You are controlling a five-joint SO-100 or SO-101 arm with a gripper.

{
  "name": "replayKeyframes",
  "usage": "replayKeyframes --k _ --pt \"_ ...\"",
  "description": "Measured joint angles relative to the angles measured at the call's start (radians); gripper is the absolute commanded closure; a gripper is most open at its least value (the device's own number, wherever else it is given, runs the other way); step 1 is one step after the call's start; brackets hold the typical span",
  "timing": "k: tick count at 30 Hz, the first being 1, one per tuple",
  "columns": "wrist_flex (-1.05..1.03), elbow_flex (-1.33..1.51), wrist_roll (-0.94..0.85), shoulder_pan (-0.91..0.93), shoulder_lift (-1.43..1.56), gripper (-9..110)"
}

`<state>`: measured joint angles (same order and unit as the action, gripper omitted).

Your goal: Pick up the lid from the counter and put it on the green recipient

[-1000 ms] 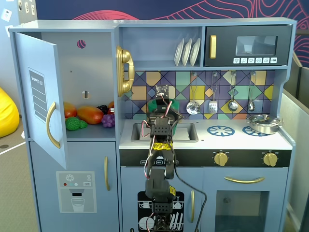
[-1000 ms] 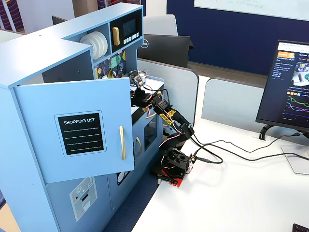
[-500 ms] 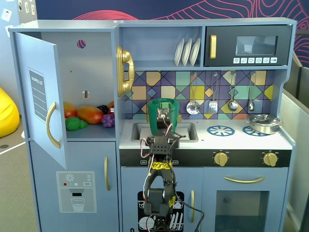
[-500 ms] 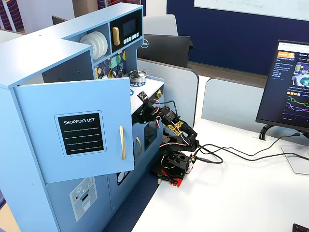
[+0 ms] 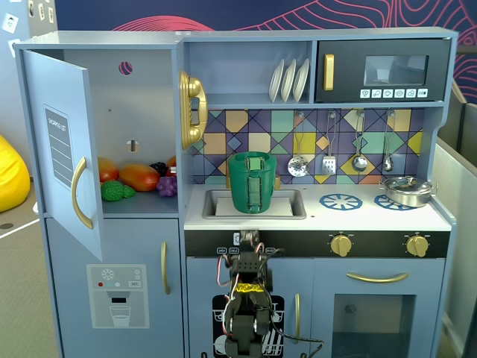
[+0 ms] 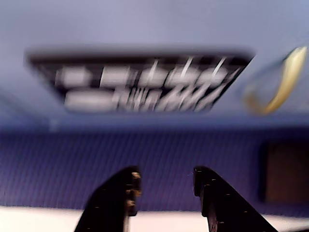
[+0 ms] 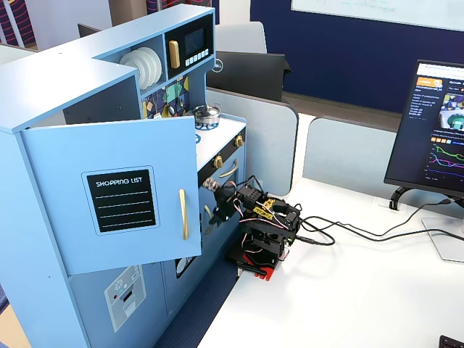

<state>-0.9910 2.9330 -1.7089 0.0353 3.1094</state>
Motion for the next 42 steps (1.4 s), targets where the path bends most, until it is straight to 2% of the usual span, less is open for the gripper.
replayKeyframes --k 5,13,42 --pt "-0.120 0.071 0.152 -0.020 0.046 101" --pt "-0.353 0.069 0.187 -0.049 0.071 100" --pt "-0.364 0.069 0.186 -0.054 0.077 98"
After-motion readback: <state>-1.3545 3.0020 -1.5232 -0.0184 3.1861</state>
